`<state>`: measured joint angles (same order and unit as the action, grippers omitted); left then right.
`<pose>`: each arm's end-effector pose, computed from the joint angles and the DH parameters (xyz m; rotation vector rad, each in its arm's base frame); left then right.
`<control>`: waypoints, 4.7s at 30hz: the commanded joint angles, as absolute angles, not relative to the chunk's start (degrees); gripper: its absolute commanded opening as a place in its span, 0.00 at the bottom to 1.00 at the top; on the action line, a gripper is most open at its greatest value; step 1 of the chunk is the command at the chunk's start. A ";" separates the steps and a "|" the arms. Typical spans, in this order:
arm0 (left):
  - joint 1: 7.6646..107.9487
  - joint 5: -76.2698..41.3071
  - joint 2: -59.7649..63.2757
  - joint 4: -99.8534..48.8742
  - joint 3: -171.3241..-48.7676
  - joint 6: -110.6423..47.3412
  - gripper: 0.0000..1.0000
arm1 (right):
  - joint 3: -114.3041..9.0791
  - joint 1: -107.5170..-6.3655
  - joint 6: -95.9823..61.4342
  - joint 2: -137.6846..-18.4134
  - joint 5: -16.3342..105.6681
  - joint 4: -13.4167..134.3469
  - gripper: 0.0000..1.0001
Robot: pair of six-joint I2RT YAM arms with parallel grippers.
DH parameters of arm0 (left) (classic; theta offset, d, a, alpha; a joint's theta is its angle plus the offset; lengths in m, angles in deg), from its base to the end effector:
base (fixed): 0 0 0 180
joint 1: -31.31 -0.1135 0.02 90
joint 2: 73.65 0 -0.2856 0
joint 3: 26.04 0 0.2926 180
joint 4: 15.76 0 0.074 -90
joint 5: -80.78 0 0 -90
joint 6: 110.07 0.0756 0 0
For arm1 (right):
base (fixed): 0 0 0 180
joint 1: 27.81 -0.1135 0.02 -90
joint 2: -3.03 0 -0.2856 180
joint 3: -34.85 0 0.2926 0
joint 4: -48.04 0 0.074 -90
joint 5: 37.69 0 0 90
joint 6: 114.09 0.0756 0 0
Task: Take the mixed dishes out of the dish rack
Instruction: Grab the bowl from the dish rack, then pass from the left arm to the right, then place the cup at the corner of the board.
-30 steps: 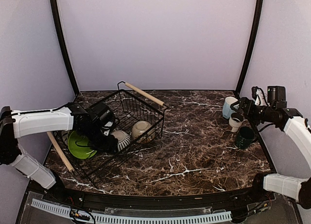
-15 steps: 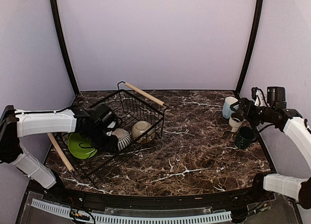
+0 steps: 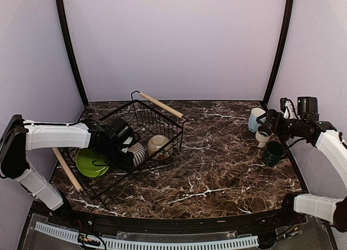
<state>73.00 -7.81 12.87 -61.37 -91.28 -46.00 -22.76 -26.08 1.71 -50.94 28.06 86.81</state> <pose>0.2507 -0.2208 0.1548 0.3740 2.7534 -0.2877 0.2617 0.0232 0.2808 0.2843 2.1886 0.6983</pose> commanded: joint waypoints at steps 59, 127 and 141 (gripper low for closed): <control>73.13 -38.58 -6.74 -19.31 -98.78 -47.62 0.01 | -27.00 -53.32 11.13 -59.17 16.34 57.77 0.99; 73.23 -40.27 -4.05 -5.31 -83.57 -26.87 0.77 | -45.49 -69.88 76.48 -94.95 1.56 -20.20 0.00; 73.13 -35.56 -12.98 -9.56 -80.76 -25.44 0.85 | -45.50 -64.78 6.81 -69.38 17.59 69.52 0.00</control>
